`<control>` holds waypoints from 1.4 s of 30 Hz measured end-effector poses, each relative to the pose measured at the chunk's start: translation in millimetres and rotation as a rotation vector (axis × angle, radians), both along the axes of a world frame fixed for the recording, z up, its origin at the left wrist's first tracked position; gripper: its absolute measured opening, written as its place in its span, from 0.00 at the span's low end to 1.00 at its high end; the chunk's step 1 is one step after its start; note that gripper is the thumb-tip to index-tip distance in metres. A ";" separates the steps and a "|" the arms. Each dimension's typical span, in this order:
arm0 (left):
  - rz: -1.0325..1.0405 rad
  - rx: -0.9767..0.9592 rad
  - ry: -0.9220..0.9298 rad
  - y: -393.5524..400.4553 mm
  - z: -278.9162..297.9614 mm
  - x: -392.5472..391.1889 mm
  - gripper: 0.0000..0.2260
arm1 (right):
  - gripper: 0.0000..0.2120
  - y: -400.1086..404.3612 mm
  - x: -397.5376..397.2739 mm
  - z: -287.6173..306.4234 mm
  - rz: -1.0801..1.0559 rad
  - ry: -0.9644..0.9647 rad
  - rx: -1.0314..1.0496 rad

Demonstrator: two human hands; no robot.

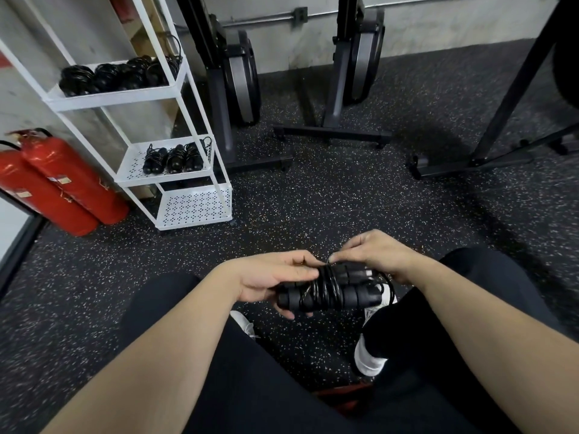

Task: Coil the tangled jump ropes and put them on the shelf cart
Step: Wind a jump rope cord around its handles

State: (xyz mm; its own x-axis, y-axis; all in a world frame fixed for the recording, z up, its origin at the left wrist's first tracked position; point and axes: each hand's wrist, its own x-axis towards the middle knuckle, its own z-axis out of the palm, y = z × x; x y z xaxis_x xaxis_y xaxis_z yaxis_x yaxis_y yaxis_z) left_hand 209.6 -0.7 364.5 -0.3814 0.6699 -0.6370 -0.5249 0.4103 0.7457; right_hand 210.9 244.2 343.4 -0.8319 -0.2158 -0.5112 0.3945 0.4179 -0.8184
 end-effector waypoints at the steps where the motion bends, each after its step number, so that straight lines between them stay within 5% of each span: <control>1: -0.030 -0.022 0.005 1.0 -1.3 -0.1 0.15 | 0.12 -0.8 -0.2 -0.1 0.001 0.023 0.036; 10: 0.016 -0.170 0.016 13.1 -17.5 -5.0 0.33 | 0.10 -9.5 -1.7 -4.6 0.006 0.187 0.037; 16: 0.107 -0.207 0.090 16.4 -32.0 -5.9 0.19 | 0.03 -15.5 -2.5 -11.2 0.030 0.248 0.048; 22: 0.355 -0.095 -0.008 9.5 -36.3 -9.0 0.16 | 0.07 -18.2 -3.4 -10.4 0.016 0.227 0.110; 27: 0.459 0.033 -0.106 9.2 -32.5 -11.1 0.14 | 0.19 -15.0 -2.3 -7.4 0.007 0.157 0.093; 34: 0.595 0.354 -0.245 4.9 -21.1 -12.4 0.22 | 0.17 -8.4 -1.4 1.0 0.027 0.154 -0.195; 42: 0.716 0.431 -0.229 4.3 -14.9 -10.6 0.24 | 0.17 -4.7 2.3 3.5 0.098 0.159 -0.310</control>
